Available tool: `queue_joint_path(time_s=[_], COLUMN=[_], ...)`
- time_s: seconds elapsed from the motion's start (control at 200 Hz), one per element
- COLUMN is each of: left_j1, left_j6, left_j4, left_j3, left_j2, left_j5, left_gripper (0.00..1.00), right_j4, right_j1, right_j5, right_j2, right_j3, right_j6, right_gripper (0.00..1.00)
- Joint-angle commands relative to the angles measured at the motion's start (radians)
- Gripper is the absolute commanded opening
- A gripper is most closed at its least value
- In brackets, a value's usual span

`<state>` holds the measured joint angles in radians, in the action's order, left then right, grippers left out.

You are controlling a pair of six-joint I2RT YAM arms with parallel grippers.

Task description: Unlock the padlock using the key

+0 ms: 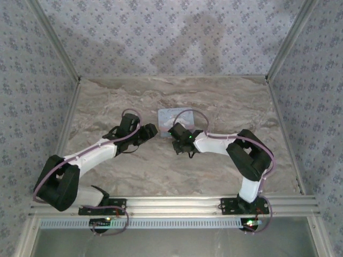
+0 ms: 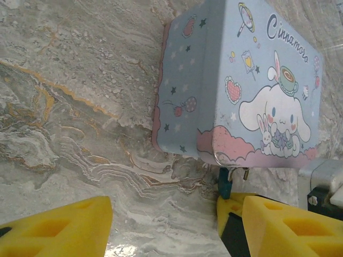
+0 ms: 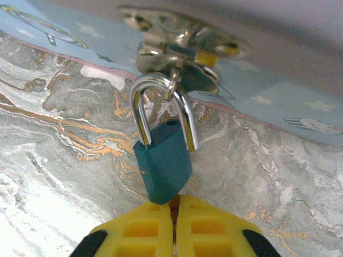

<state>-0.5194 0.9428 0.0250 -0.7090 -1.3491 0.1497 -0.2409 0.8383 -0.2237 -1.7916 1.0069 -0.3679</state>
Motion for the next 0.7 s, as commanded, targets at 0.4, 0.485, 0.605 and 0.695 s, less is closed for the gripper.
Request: queue_joint_path(time_s=[0.4, 0.485, 0.605, 0.695], left_j1=[0.048, 0.052, 0.058, 0.064], left_j6=[-0.069, -0.078, -0.091, -0.094], left_j4=[0.013, 0.014, 0.006, -0.002], left_j3=[-0.124, -0.143, -0.162, -0.177], left_j2=[-0.112, -0.139, -0.179, -0.212], left_j5=[-0.004, 0.000, 0.002, 0.018], left_gripper=[0.66, 0.66, 0.66, 0.66], right_j4=[-0.047, -0.063, -0.066, -0.064], right_j1=[0.049, 0.050, 0.051, 0.051], right_j5=[0.066, 0.062, 0.040, 0.037], right_j2=[0.137, 0.157, 0.169, 0.170], right_j3=[-0.065, -0.071, -0.077, -0.073], right_j6=[0.231, 0.259, 0.316, 0.352], right_gripper=[0.00, 0.00, 0.00, 0.00])
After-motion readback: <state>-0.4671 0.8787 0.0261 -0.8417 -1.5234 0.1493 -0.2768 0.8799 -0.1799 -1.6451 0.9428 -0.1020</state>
